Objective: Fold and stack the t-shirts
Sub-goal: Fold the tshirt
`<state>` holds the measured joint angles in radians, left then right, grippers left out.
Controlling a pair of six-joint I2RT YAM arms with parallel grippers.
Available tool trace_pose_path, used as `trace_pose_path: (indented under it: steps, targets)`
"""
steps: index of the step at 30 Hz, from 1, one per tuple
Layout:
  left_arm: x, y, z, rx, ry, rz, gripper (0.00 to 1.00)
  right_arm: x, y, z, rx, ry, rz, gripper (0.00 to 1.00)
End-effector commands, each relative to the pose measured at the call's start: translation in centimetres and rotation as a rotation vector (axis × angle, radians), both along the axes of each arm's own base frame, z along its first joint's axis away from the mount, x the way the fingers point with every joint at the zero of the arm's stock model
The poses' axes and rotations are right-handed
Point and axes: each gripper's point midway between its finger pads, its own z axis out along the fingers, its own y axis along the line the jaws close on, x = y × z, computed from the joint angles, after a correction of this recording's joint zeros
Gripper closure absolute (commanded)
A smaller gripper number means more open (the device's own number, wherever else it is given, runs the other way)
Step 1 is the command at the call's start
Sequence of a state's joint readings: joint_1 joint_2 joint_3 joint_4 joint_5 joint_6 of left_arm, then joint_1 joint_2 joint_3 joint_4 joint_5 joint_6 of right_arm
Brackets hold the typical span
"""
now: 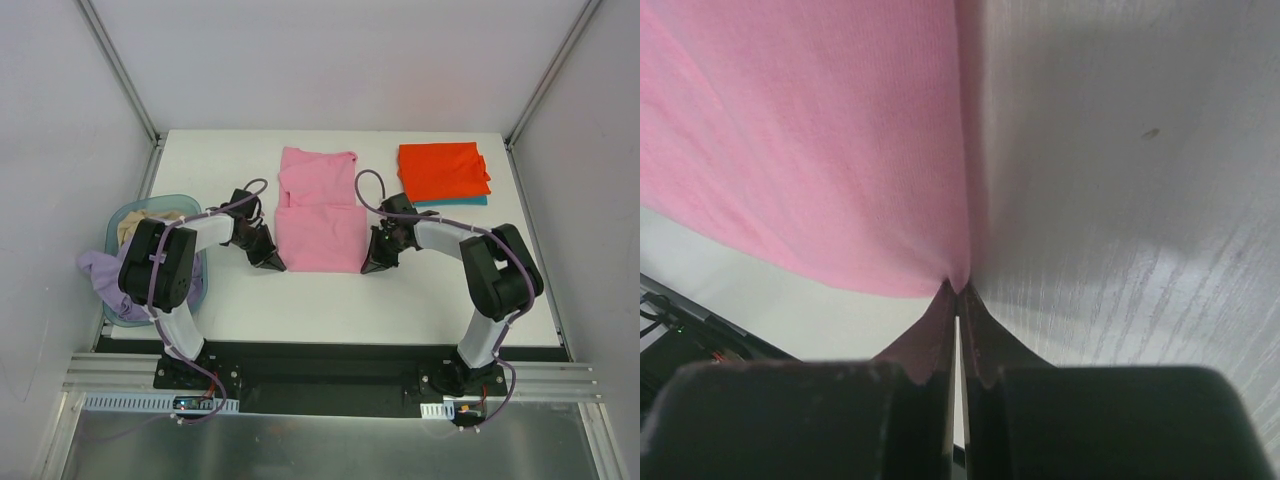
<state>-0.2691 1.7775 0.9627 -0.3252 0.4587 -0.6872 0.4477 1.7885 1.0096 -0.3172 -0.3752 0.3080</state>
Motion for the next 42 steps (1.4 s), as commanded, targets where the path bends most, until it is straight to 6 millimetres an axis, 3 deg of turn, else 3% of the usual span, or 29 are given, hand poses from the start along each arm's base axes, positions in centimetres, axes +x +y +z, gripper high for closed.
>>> trace_pose_path:
  steps: [1, 6, 7, 12, 16, 18, 19, 21, 24, 28, 31, 33, 34, 35, 37, 42]
  targets:
    - [-0.8, 2.1, -1.5, 0.134, -0.054, -0.026, 1.00, 0.3, 0.2, 1.2, -0.022, -0.065, 0.038, 0.99]
    - [-2.7, 1.4, -1.2, 0.124, -0.067, -0.065, 1.00, -0.9, -0.3, 1.5, -0.087, -0.080, 0.097, 0.99]
    - [-3.9, 1.3, -1.7, 0.131, -0.046, -0.080, 1.00, -1.3, -0.3, 1.5, -0.091, -0.078, 0.110, 0.99]
    - [-7.7, 1.5, -2.0, 0.140, -0.013, -0.086, 1.00, -5.3, -1.5, 1.1, -0.144, -0.048, 0.134, 0.99]
    - [-12.4, 1.3, -2.0, 0.092, 0.041, -0.100, 1.00, -9.1, -2.5, 2.1, -0.185, -0.028, 0.181, 0.99]
    - [-13.9, 0.4, -0.7, 0.057, 0.010, -0.123, 1.00, -11.6, -3.6, 2.4, -0.211, 0.014, 0.199, 0.99]
    - [-14.9, 0.5, -0.8, 0.064, 0.008, -0.129, 1.00, -12.4, -3.4, 3.5, -0.191, -0.016, 0.216, 0.99]
    - [-15.7, -0.2, 0.9, 0.032, -0.041, -0.140, 1.00, -13.6, -3.4, 4.6, -0.165, -0.009, 0.223, 0.99]
    - [-15.3, -1.0, 4.2, -0.037, -0.143, -0.134, 1.00, -13.7, -2.5, 7.9, -0.078, -0.087, 0.236, 0.99]
    - [-13.0, -1.9, 10.4, -0.128, -0.368, -0.120, 1.00, -11.6, -0.8, 13.0, 0.008, -0.240, 0.277, 0.99]
    - [-11.2, -1.6, 13.1, -0.106, -0.490, -0.098, 1.00, -9.7, -0.1, 15.3, 0.060, -0.293, 0.287, 0.99]
    - [-9.8, -1.2, 14.0, -0.065, -0.547, -0.076, 1.00, -7.5, 0.4, 17.5, 0.123, -0.351, 0.265, 0.99]
    - [-8.6, -0.9, 14.7, -0.032, -0.576, -0.046, 1.00, -6.4, 0.4, 17.6, 0.120, -0.361, 0.252, 0.99]
    - [-7.2, -0.1, 14.9, 0.027, -0.605, 0.005, 1.00, -4.8, 0.6, 19.3, 0.126, -0.415, 0.235, 0.99]
    - [-4.9, 0.1, 16.2, 0.082, -0.647, 0.037, 1.00, -2.0, 0.1, 19.3, 0.084, -0.452, 0.182, 0.99]
    - [0.4, 1.6, 19.1, 0.131, -0.678, 0.163, 1.00, 3.2, 1.7, 22.8, 0.191, -0.552, 0.158, 0.99]
